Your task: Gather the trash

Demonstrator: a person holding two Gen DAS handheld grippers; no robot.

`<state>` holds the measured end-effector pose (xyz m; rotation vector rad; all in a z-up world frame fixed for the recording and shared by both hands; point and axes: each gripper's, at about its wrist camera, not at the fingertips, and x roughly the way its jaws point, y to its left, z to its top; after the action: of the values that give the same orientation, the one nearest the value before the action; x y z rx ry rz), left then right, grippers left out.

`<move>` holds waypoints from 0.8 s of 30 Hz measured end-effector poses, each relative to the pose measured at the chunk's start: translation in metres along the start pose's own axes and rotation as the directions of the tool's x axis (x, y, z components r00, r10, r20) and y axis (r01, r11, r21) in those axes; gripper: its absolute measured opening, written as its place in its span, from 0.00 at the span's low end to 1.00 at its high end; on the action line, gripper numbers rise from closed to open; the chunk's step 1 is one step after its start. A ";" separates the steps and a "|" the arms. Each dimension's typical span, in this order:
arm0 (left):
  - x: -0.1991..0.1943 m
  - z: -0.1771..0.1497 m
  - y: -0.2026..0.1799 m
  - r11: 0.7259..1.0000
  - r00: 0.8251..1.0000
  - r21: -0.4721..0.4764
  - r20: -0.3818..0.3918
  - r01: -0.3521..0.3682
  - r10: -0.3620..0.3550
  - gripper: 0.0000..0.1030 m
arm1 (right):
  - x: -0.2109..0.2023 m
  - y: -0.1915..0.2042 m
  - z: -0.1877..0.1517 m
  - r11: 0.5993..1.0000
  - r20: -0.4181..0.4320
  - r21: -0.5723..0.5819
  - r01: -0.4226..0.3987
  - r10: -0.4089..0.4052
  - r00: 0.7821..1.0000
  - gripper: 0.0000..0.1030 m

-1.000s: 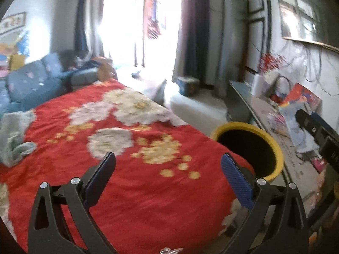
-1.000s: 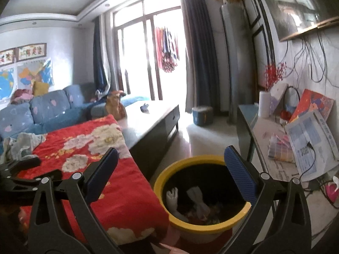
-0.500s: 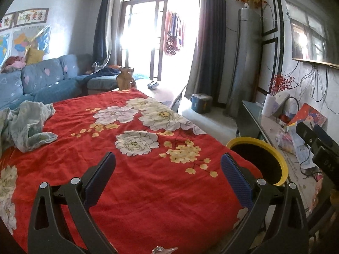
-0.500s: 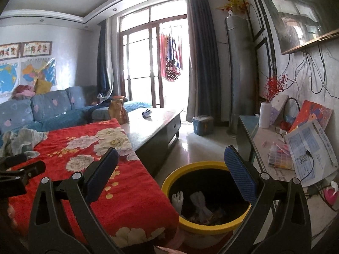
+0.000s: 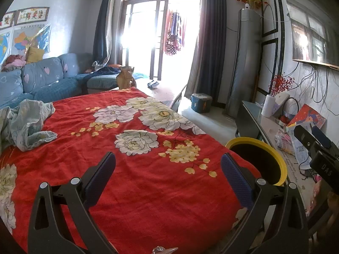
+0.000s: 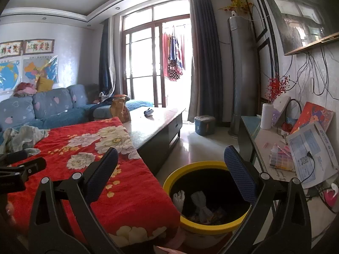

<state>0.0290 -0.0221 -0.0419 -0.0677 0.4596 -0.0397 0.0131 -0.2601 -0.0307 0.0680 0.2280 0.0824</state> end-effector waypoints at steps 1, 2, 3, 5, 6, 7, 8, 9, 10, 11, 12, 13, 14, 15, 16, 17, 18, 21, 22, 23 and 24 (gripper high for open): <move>0.000 0.000 0.000 1.000 1.000 0.000 0.000 0.003 -0.003 0.94 | 0.000 0.000 0.000 1.000 0.001 0.000 0.001 -0.001 1.000 0.89; 0.000 0.000 0.000 1.000 1.000 0.000 0.001 0.002 -0.002 0.94 | 0.000 0.000 0.000 1.000 0.001 0.001 -0.002 0.002 1.000 0.89; 0.000 0.000 0.000 1.000 1.000 -0.001 0.001 0.000 0.000 0.94 | 0.000 0.000 0.000 1.000 0.002 0.001 -0.002 0.002 1.000 0.89; 0.000 0.000 0.000 1.000 1.000 0.001 0.001 0.001 -0.001 0.94 | 0.000 0.000 0.000 1.000 0.002 0.000 -0.001 0.001 1.000 0.89; 0.000 0.000 0.000 1.000 1.000 -0.001 0.001 0.000 0.000 0.94 | 0.000 0.000 0.000 1.000 0.001 0.000 -0.003 0.003 1.000 0.89; 0.000 0.000 0.000 1.000 1.000 -0.002 0.001 0.002 -0.002 0.94 | 0.000 -0.001 0.000 1.000 -0.001 0.000 -0.003 0.003 1.000 0.89; 0.000 0.000 0.000 1.000 1.000 -0.001 0.001 0.003 -0.003 0.94 | 0.000 -0.001 0.000 1.000 -0.003 -0.001 -0.004 0.004 1.000 0.89; 0.000 0.000 0.000 1.000 1.000 0.000 0.001 0.001 -0.001 0.94 | 0.001 0.000 0.000 1.000 -0.005 -0.002 -0.004 0.004 1.000 0.89; -0.001 0.000 0.000 1.000 1.000 0.000 0.001 0.001 -0.001 0.94 | 0.000 -0.001 -0.001 1.000 -0.005 -0.001 -0.003 0.003 1.000 0.89; -0.001 0.000 0.000 1.000 1.000 0.000 0.002 0.002 -0.002 0.94 | 0.000 -0.001 -0.001 1.000 -0.004 -0.001 -0.004 0.004 1.000 0.89; -0.001 0.000 0.000 1.000 1.000 0.000 0.003 0.002 -0.002 0.94 | 0.000 -0.001 -0.001 1.000 -0.004 -0.002 -0.005 0.005 1.000 0.89; 0.000 0.000 0.000 1.000 1.000 -0.001 0.002 0.002 -0.002 0.94 | 0.001 -0.001 -0.001 1.000 -0.005 -0.002 -0.005 0.005 1.000 0.89; 0.000 0.000 0.000 1.000 1.000 -0.002 0.001 0.003 -0.003 0.94 | 0.000 -0.001 -0.001 1.000 -0.005 -0.002 -0.005 0.004 1.000 0.89; 0.000 0.000 0.000 1.000 1.000 -0.002 0.000 0.002 -0.002 0.94 | 0.000 -0.001 -0.001 1.000 -0.004 -0.002 -0.006 0.006 1.000 0.89; -0.001 0.000 -0.001 1.000 1.000 -0.001 0.001 0.002 -0.002 0.94 | 0.001 -0.001 -0.001 1.000 -0.005 -0.003 -0.007 0.007 1.000 0.89; -0.001 0.000 -0.001 1.000 1.000 0.000 0.002 0.002 -0.002 0.94 | 0.001 -0.002 -0.001 1.000 -0.006 -0.003 -0.006 0.006 1.000 0.89; -0.001 0.000 -0.001 1.000 1.000 0.001 0.002 0.001 -0.001 0.94 | 0.001 -0.001 -0.001 1.000 -0.005 -0.001 -0.005 0.005 1.000 0.89; -0.001 0.000 -0.001 1.000 1.000 0.002 0.002 0.003 -0.003 0.94 | 0.001 -0.001 -0.001 1.000 -0.005 -0.002 -0.004 0.004 1.000 0.89; -0.001 0.000 -0.001 1.000 1.000 0.000 0.002 0.002 -0.002 0.94 | 0.001 -0.001 -0.001 1.000 -0.005 -0.001 -0.006 0.006 1.000 0.89; -0.001 0.000 -0.001 1.000 1.000 -0.001 0.002 0.003 -0.003 0.94 | 0.001 -0.001 -0.001 1.000 -0.005 -0.002 -0.006 0.006 1.000 0.89; -0.001 0.000 -0.001 1.000 1.000 0.000 0.002 0.001 -0.001 0.94 | 0.001 -0.001 -0.001 1.000 -0.005 -0.002 -0.006 0.006 1.000 0.89</move>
<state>0.0285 -0.0231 -0.0415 -0.0681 0.4571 -0.0409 0.0136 -0.2610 -0.0316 0.0664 0.2331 0.0883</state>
